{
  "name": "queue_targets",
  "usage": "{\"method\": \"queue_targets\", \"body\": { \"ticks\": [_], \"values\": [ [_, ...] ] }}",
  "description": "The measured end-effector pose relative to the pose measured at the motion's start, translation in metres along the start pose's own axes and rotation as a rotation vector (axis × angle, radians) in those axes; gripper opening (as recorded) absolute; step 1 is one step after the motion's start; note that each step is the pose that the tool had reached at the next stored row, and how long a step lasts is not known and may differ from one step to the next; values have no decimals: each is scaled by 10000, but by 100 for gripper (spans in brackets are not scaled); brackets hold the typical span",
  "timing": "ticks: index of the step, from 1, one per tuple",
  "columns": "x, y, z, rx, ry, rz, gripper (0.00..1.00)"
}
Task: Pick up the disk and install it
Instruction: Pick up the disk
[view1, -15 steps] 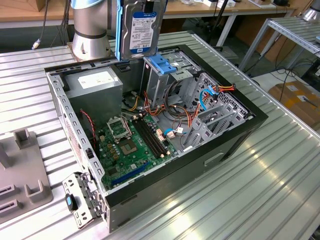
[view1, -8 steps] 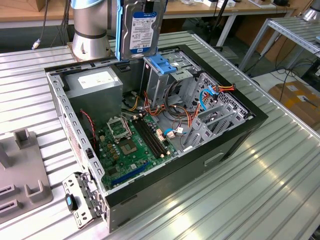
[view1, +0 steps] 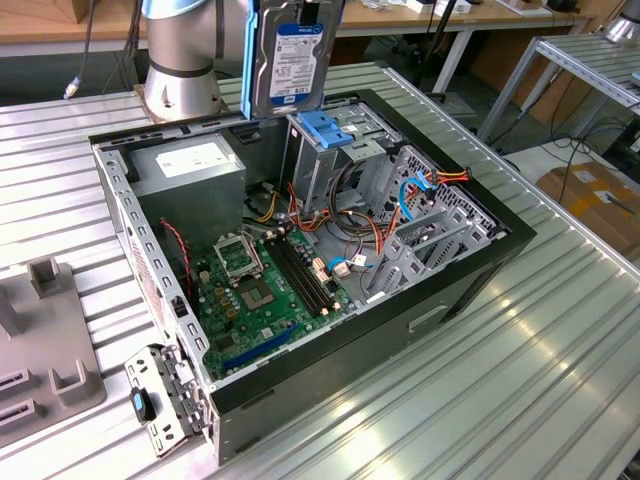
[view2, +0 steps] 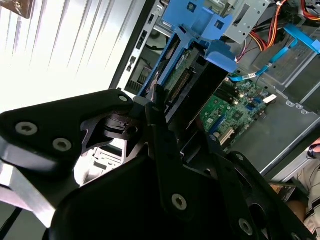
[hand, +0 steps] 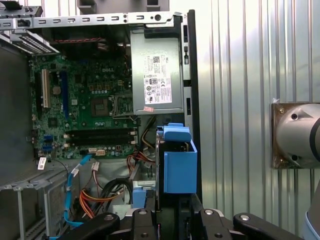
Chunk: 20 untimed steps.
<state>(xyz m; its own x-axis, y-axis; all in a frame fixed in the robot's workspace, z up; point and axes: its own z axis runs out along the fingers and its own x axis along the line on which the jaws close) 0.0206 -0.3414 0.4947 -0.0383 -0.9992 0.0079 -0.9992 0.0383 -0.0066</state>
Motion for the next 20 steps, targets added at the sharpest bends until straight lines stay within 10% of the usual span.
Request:
{"method": "queue_targets", "body": {
  "ticks": [12, 20],
  "values": [
    [-17, -415, 5, 0, 0, -1, 35],
    [-18, -447, 6, -1, 1, -1, 35]
  ]
}}
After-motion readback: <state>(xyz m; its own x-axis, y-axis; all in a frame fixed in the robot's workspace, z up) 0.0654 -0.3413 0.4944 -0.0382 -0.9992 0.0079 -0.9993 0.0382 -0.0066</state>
